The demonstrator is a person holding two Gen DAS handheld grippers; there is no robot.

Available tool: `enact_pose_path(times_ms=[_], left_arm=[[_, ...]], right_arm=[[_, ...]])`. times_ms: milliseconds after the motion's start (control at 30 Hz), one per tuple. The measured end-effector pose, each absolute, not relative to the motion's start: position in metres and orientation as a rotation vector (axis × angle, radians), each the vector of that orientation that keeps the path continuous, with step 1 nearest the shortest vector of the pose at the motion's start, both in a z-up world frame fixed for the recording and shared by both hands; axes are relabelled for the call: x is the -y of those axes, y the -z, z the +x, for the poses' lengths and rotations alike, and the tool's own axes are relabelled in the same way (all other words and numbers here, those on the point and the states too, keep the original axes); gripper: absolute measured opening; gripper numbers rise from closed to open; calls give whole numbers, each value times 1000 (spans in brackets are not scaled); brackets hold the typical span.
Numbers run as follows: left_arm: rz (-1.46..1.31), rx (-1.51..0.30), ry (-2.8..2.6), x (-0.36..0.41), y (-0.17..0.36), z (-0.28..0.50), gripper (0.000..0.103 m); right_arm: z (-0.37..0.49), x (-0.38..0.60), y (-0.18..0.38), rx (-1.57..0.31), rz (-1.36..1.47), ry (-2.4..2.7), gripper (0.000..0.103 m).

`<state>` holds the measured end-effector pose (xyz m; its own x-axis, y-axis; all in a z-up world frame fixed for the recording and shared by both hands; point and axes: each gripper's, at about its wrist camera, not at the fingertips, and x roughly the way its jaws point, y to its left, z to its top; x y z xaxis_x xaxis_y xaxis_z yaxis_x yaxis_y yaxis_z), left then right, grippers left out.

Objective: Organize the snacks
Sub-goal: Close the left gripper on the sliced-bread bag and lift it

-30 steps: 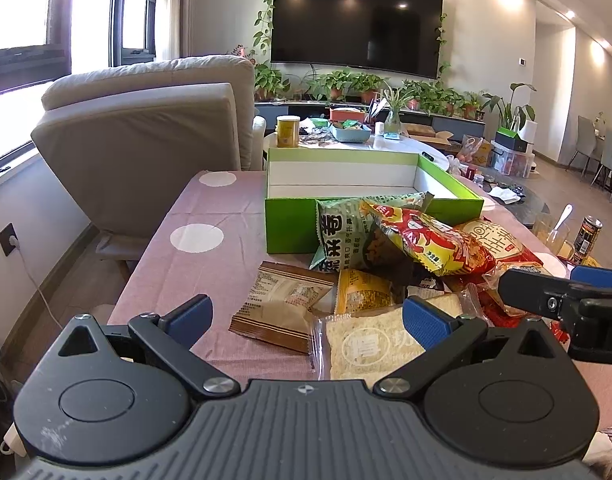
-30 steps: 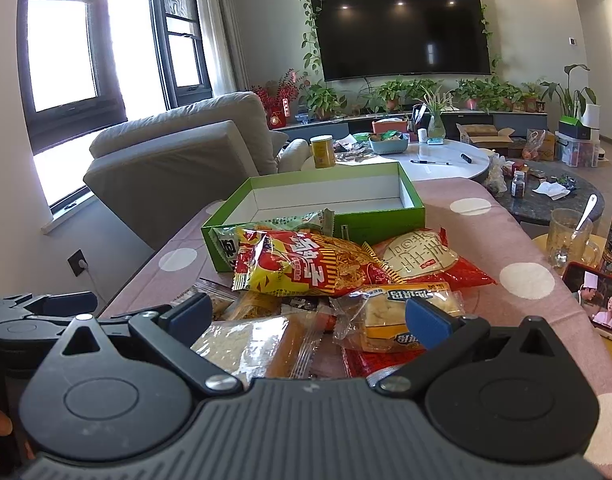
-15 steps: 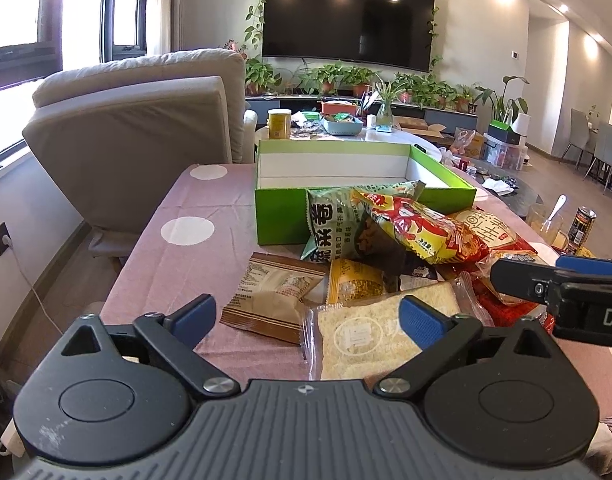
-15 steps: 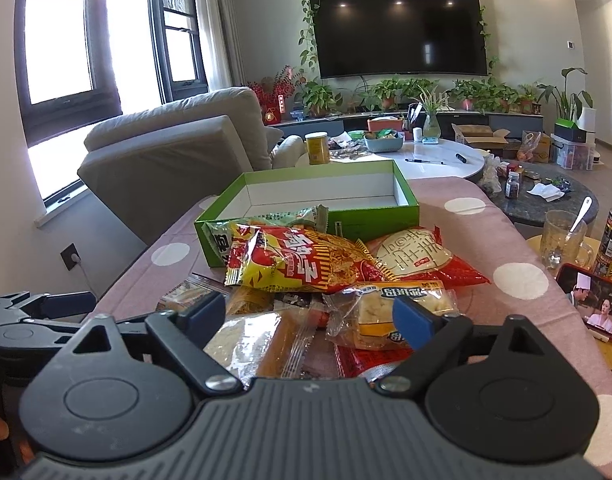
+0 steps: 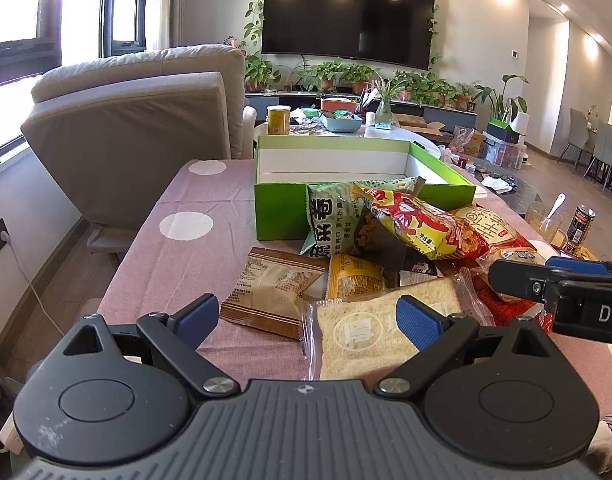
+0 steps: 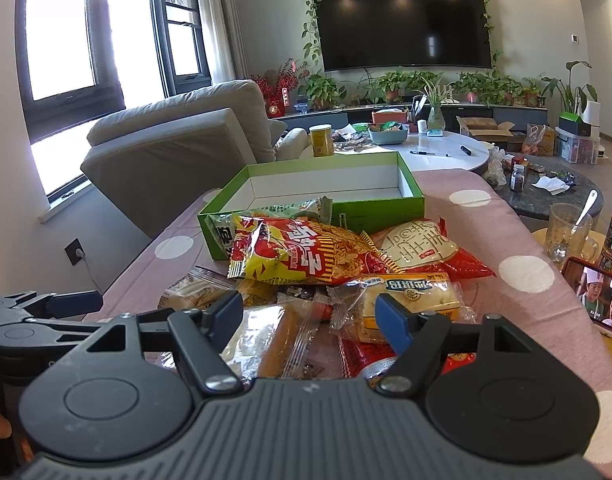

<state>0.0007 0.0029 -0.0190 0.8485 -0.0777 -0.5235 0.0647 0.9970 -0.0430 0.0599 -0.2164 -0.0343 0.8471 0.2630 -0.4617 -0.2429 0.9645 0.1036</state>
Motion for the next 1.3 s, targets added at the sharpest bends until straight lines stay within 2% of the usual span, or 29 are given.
enact_pose_path(times_ms=[300,433,500,867,1033,1300], left_arm=[[-25,-563,84,-3,23,1,95],[-55,-607,124,-7,30,5,83],[-80,-632,149,-9,34,8,80],[-136,-685,229,-12,49,18,80],[-133,-693,243,-13,51,23,86],[-180,-721,322,-18,56,27,85]], right_arm=[[59,216,33,-495,44,-282,86],[61,215,33,-503,50,-310,86],[62,214,34,-514,51,-326,86],[77,203,46,-608,23,-348,86],[84,201,49,-637,28,-344,86],[92,200,56,-706,56,-351,86]])
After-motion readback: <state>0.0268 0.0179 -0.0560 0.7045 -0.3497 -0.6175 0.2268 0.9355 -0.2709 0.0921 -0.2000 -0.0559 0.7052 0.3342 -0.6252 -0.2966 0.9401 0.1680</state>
